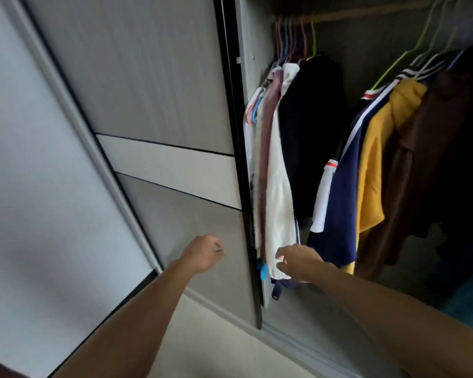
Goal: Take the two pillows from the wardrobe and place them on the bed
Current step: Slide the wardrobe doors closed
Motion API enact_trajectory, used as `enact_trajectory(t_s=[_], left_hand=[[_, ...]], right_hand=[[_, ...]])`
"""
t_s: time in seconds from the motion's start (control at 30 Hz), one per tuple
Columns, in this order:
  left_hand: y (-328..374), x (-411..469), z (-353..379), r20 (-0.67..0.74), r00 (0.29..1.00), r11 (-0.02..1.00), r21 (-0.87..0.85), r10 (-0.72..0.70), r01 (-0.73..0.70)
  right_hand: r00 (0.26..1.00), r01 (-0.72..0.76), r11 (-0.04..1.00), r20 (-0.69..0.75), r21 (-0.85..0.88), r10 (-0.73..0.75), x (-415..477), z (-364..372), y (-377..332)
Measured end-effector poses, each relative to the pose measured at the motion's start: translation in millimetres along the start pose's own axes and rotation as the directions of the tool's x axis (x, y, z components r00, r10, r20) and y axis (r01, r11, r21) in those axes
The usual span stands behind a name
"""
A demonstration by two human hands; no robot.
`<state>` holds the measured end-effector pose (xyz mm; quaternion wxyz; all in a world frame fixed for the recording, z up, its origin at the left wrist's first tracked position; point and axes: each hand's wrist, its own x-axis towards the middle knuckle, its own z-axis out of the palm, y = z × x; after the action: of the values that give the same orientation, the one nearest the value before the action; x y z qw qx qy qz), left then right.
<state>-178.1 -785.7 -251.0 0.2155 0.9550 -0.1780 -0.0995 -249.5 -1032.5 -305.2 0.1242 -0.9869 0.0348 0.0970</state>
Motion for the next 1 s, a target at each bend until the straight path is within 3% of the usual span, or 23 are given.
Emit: enact_trajectory(t_s=[0.3,0.43,0.53,0.77,1.0], left_hand=[[26,150,-73,-0.155,0.965,0.976,-0.018,0.212,-0.217],[44,180,-97,-0.377,0.847,0.909,-0.031,0.374,-0.416],[54,194,-110,-0.458,0.755,0.857,0.03,0.47,-0.515],[65,218,-123,-0.47,0.526,0.657,0.168,0.708,-0.735],[69,226,-130,-0.399,0.423,0.526,0.195,0.814,-0.828]], right_hand=[[0.972,-0.028,0.999,-0.234,0.014,0.031,168,-23,-27],[0.952,-0.12,0.992,-0.289,-0.039,0.104,200,-26,-30],[0.936,-0.154,0.986,-0.328,-0.058,0.127,208,-21,-31],[0.857,-0.299,0.954,-0.45,-0.034,0.252,209,6,-40],[0.767,-0.431,0.902,-0.513,0.032,0.385,198,11,-55]])
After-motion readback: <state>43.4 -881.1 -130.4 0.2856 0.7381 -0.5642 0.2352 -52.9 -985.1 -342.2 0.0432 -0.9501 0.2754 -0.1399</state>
